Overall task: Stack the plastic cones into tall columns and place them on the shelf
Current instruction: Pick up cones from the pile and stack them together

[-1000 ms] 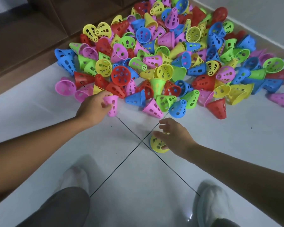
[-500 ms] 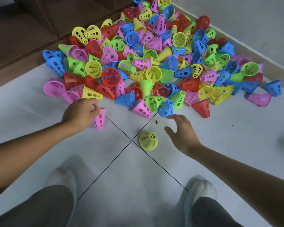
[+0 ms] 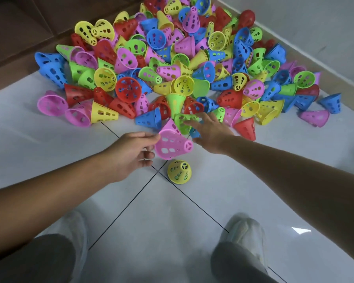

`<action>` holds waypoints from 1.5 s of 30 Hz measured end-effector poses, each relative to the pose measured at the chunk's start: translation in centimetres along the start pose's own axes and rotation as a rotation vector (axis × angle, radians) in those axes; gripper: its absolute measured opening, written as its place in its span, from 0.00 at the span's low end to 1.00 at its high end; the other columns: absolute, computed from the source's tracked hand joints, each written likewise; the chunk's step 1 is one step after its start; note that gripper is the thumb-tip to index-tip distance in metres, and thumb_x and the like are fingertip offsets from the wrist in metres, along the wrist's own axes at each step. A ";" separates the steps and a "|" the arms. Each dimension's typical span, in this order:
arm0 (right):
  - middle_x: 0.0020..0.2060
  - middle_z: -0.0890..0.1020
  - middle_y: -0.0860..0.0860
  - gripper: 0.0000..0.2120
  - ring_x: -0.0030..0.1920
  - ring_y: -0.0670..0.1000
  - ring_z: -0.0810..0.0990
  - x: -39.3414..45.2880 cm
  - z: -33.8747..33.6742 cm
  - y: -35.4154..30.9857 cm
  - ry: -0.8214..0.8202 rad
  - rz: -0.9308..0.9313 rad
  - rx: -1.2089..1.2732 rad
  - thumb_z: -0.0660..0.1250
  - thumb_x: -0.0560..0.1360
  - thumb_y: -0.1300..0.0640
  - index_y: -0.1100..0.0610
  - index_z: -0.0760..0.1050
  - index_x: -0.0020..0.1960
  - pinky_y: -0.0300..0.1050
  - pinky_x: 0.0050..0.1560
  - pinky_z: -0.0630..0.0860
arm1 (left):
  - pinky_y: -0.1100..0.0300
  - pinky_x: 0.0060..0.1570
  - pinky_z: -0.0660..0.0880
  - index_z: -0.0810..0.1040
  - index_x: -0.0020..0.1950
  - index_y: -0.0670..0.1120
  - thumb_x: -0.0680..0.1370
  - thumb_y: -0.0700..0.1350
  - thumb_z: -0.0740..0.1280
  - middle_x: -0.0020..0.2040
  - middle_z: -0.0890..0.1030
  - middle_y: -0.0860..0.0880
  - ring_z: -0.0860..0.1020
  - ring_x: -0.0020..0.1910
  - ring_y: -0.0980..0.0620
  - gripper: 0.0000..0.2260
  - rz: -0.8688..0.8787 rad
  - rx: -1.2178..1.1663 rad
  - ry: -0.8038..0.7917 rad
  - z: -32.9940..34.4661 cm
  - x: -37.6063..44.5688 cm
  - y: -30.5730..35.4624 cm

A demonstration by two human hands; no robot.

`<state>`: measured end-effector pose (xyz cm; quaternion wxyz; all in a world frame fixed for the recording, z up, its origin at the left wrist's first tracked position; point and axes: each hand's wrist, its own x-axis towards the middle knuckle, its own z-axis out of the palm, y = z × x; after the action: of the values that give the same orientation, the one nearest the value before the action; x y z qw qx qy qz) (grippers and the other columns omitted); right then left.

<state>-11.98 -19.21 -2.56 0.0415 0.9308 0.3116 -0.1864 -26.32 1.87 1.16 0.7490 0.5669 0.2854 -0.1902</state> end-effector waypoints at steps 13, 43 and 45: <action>0.58 0.78 0.58 0.20 0.58 0.61 0.74 -1.8 3.7 2.3 0.276 0.010 0.270 0.72 0.76 0.60 0.60 0.76 0.66 0.52 0.58 0.72 | 0.58 0.36 0.74 0.78 0.45 0.46 0.83 0.45 0.66 0.34 0.76 0.51 0.76 0.34 0.52 0.07 -0.220 0.047 -0.039 1.3 -0.3 -4.5; 0.57 0.79 0.57 0.14 0.54 0.61 0.77 -12.6 -2.1 -3.9 0.636 -0.502 0.161 0.73 0.78 0.59 0.61 0.79 0.62 0.58 0.45 0.79 | 0.54 0.54 0.81 0.83 0.58 0.48 0.72 0.55 0.70 0.53 0.82 0.46 0.82 0.50 0.49 0.18 0.002 -0.006 -0.156 2.8 -5.4 3.6; 0.59 0.79 0.56 0.15 0.57 0.60 0.76 -12.9 -1.7 -3.8 0.581 -0.527 0.149 0.71 0.79 0.58 0.59 0.77 0.64 0.59 0.43 0.80 | 0.54 0.53 0.82 0.82 0.59 0.46 0.74 0.50 0.71 0.56 0.82 0.44 0.80 0.53 0.49 0.16 -0.066 -0.053 -0.183 2.8 -5.2 2.9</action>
<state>-23.17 -23.09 3.96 -0.1652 0.8335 0.5239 0.0584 -27.95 -0.21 7.20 0.7799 0.5175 0.2390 -0.2584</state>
